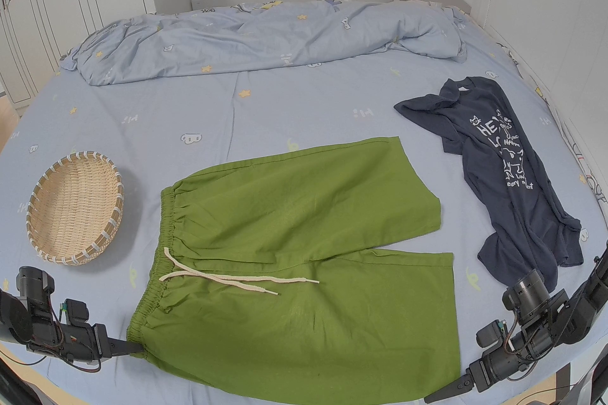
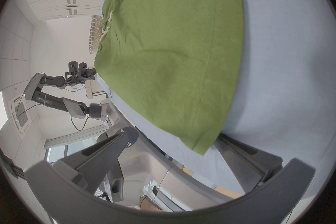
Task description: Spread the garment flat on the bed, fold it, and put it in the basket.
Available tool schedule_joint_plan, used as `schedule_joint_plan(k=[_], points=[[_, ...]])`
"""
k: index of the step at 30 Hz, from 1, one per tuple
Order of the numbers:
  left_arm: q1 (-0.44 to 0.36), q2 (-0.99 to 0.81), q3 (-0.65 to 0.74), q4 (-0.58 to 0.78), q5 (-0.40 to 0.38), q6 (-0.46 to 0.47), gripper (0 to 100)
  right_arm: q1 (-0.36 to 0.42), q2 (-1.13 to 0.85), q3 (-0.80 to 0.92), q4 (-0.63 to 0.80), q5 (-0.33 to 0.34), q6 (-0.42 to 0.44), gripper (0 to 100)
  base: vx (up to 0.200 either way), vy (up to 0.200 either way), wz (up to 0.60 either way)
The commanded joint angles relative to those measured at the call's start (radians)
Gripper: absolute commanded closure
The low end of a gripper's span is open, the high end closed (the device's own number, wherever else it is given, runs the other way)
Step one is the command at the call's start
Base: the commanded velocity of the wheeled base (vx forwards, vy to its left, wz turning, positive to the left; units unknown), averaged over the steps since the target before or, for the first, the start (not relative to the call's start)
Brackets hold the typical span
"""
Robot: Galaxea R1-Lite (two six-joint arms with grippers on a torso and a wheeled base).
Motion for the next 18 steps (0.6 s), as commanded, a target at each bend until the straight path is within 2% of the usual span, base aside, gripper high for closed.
schedule_joint_plan(k=[1,10,11,18], points=[[-0.001,0.002,0.0,0.0,0.0,0.0,100,0.001,0.051,0.004,-0.06,-0.001,0.006,0,0.0,0.0,0.0],[-0.001,0.002,0.0,-0.001,0.0,0.0,100,0.009,0.05,0.018,-0.08,-0.001,0.009,0,0.0,0.0,0.0],[-0.001,0.002,0.0,-0.001,0.0,0.0,100,0.007,0.05,0.021,-0.08,-0.001,0.008,100,0.0,0.0,0.0],[0.002,0.003,0.0,-0.001,0.0,0.0,100,0.0,0.048,0.059,-0.08,-0.016,-0.015,100,0.0,0.0,0.0]])
